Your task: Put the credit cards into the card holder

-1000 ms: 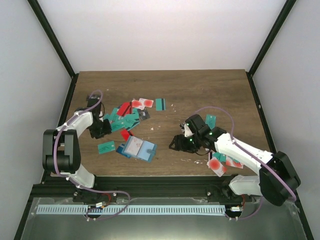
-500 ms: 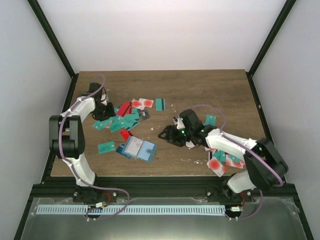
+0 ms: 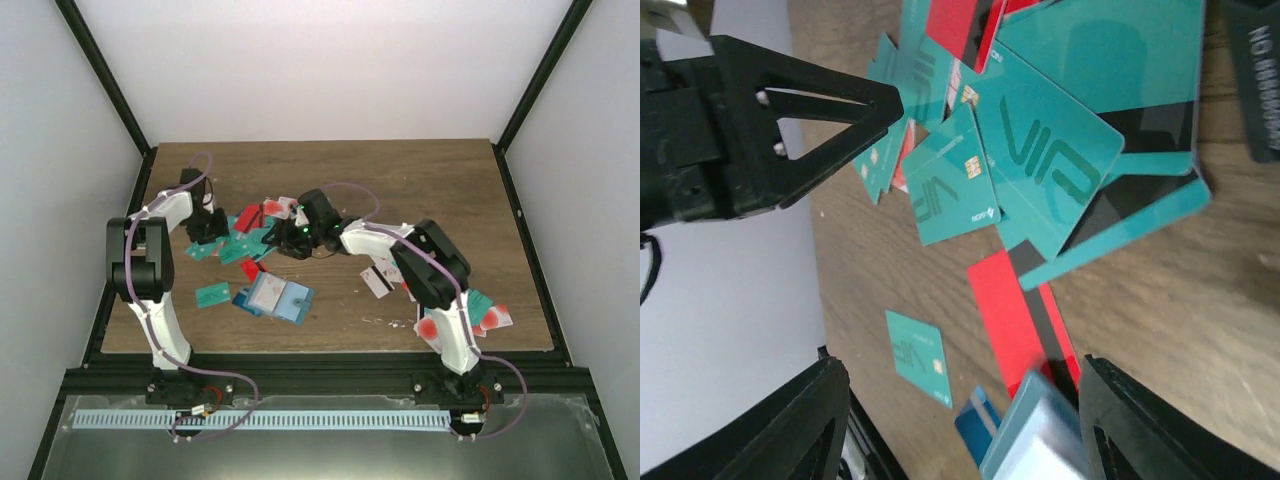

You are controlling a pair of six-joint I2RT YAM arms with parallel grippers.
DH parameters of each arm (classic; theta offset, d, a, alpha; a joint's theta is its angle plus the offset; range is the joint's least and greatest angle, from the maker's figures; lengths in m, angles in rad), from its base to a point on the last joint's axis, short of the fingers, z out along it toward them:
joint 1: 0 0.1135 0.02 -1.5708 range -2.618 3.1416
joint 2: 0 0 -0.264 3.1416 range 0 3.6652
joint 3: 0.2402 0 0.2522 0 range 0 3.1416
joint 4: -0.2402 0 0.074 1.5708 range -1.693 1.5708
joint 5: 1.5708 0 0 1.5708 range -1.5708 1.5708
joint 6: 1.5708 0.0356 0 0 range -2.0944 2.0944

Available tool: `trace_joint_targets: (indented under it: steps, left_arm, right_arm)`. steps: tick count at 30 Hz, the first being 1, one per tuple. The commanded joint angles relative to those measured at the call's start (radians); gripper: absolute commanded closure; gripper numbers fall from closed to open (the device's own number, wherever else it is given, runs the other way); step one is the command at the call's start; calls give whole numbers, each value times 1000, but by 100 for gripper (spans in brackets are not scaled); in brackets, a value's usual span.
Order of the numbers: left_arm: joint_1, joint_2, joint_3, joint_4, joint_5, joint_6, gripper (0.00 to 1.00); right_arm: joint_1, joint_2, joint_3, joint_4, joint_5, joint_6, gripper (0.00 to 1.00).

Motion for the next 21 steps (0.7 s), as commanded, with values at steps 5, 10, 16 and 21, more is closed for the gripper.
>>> trace_joint_targets:
  steps: [5,10,16,21]
  left_arm:
    - [14,76,-27,12,12,17,58]
    - [14,81,-50,11,33,6,59]
    - [13,84,-102,16,65,10,61]
    - [9,78,-166,34,95,12,63]
  right_arm:
    - [40,212,243,-30,-20,51,37]
    - [61,297,341,-61,-14,91,39]
    - [67,362,404,-118,6,164,41]
    - [79,424,476,-160,-20,188,42]
